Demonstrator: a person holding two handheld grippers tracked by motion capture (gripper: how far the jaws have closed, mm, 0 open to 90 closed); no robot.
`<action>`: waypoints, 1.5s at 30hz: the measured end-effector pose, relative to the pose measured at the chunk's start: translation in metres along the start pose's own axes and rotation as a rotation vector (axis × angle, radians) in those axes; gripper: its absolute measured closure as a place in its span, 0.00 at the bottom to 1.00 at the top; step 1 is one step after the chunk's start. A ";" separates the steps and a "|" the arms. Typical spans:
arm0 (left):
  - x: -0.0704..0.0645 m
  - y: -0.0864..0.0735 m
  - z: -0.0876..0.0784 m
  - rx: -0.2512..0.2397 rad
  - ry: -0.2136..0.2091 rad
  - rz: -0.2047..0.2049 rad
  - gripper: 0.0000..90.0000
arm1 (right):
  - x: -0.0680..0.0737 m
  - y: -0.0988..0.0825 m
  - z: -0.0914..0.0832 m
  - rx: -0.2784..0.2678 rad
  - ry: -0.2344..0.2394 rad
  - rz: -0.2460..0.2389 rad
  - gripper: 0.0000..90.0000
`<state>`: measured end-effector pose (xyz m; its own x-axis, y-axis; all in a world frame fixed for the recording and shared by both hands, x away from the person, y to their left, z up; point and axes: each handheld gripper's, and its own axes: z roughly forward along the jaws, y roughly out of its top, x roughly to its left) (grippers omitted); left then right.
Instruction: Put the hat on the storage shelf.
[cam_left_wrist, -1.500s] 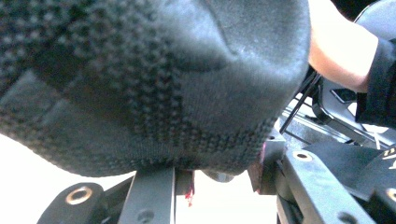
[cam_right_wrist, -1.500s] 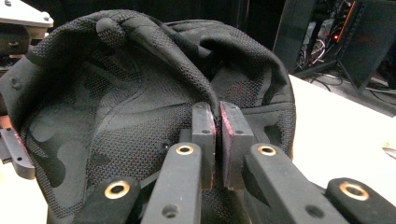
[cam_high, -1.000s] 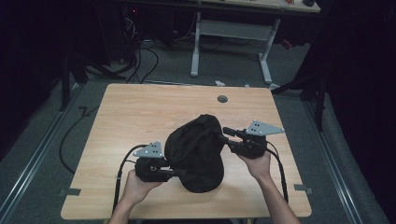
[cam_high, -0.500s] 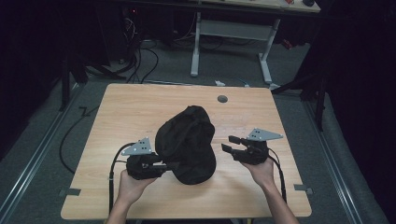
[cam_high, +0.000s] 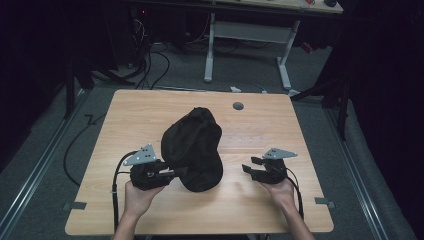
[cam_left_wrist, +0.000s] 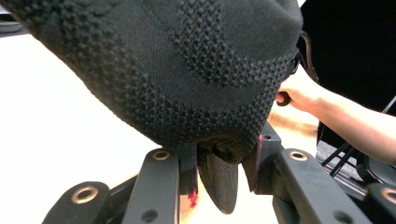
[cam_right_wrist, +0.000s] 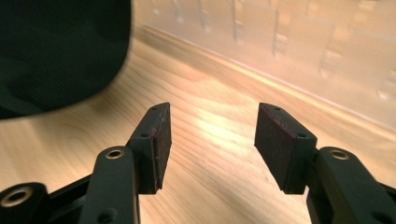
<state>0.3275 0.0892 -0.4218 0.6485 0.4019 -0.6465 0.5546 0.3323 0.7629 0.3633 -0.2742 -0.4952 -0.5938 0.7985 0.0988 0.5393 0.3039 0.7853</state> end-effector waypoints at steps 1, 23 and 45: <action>0.000 0.000 0.000 0.000 0.001 0.001 0.78 | 0.000 0.000 0.000 0.000 0.000 0.000 0.51; -0.001 0.012 -0.002 -0.049 0.035 0.015 0.79 | -0.015 -0.026 0.014 0.086 -0.136 0.014 0.48; -0.003 0.037 0.004 -0.122 0.093 0.079 0.79 | -0.013 -0.030 0.018 0.091 -0.192 0.010 0.42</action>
<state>0.3486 0.0972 -0.3918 0.6337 0.5060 -0.5852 0.4323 0.3957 0.8103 0.3657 -0.2841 -0.5309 -0.4679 0.8836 -0.0189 0.6014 0.3340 0.7258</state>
